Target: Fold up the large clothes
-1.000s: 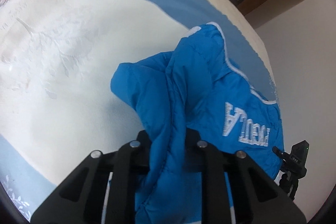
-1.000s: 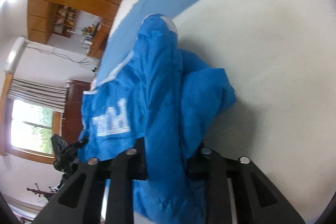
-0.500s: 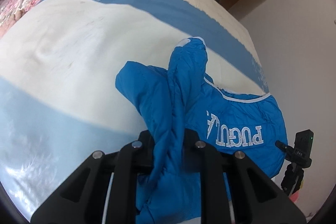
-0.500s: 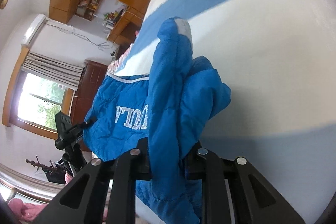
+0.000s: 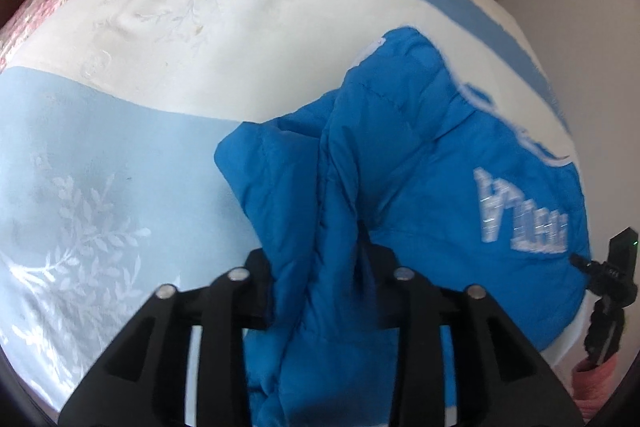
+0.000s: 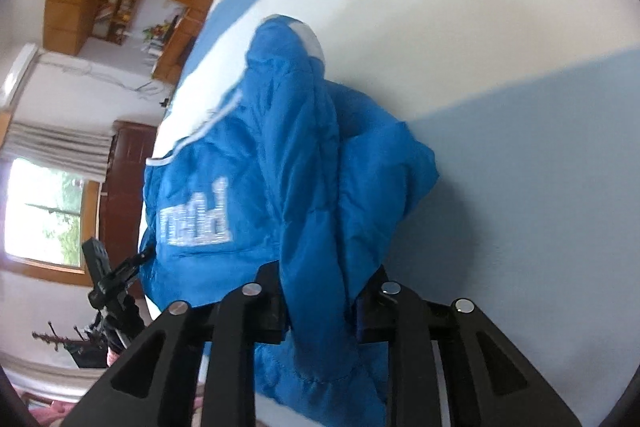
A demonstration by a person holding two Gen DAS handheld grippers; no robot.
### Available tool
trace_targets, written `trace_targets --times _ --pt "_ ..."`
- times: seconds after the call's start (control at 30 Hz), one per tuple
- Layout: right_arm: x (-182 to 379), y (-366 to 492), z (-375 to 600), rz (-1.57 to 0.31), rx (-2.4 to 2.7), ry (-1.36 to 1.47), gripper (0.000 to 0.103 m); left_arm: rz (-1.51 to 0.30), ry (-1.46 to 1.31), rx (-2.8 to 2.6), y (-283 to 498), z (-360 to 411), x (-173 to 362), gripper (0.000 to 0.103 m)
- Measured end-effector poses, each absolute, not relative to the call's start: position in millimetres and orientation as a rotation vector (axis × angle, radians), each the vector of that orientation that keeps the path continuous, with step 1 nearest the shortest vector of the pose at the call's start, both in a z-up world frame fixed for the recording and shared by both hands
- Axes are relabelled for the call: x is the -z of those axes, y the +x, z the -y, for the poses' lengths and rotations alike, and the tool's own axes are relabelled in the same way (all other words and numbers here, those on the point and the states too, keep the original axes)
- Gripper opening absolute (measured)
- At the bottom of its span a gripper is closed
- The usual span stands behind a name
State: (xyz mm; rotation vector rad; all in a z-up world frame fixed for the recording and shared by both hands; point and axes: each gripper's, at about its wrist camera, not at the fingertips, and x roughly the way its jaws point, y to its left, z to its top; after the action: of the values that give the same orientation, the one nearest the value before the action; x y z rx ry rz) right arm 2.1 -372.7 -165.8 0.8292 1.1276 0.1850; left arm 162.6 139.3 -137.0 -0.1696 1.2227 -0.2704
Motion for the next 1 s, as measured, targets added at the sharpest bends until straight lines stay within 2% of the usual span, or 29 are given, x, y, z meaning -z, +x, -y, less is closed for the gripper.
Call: trace_targets --times 0.07,0.3,0.37,0.4,0.43,0.57,0.7,0.77,1.0 --pt "175 1 371 -1.110 -0.186 0.838 0.028 -1.222 -0.172 0.268 165 -138 144 0.042" --pt "181 -8 370 -1.094 -0.163 0.825 0.032 -1.202 -0.214 0.233 164 -142 149 0.044" --pt "171 -14 367 -1.101 -0.116 0.752 0.041 -1.213 -0.219 0.218 162 -143 143 0.047" --pt "161 -19 363 -1.098 -0.073 0.676 0.050 -1.216 -0.216 0.202 157 -147 137 0.048" --pt "151 -21 358 -1.090 -0.053 0.619 0.052 -1.211 -0.216 0.189 153 -149 130 0.050" --pt "115 -38 350 -1.056 0.032 0.473 0.051 -1.153 -0.218 0.147 141 -162 92 0.050" --pt "80 -56 329 -1.002 0.060 0.346 0.042 -1.083 -0.163 0.123 121 -160 56 0.050" --pt "73 -61 318 -0.988 0.056 0.310 0.041 -1.068 -0.127 0.139 110 -146 44 0.051" --pt "72 -57 278 -0.972 0.036 0.231 0.037 -1.085 -0.032 0.204 87 -80 62 0.052"
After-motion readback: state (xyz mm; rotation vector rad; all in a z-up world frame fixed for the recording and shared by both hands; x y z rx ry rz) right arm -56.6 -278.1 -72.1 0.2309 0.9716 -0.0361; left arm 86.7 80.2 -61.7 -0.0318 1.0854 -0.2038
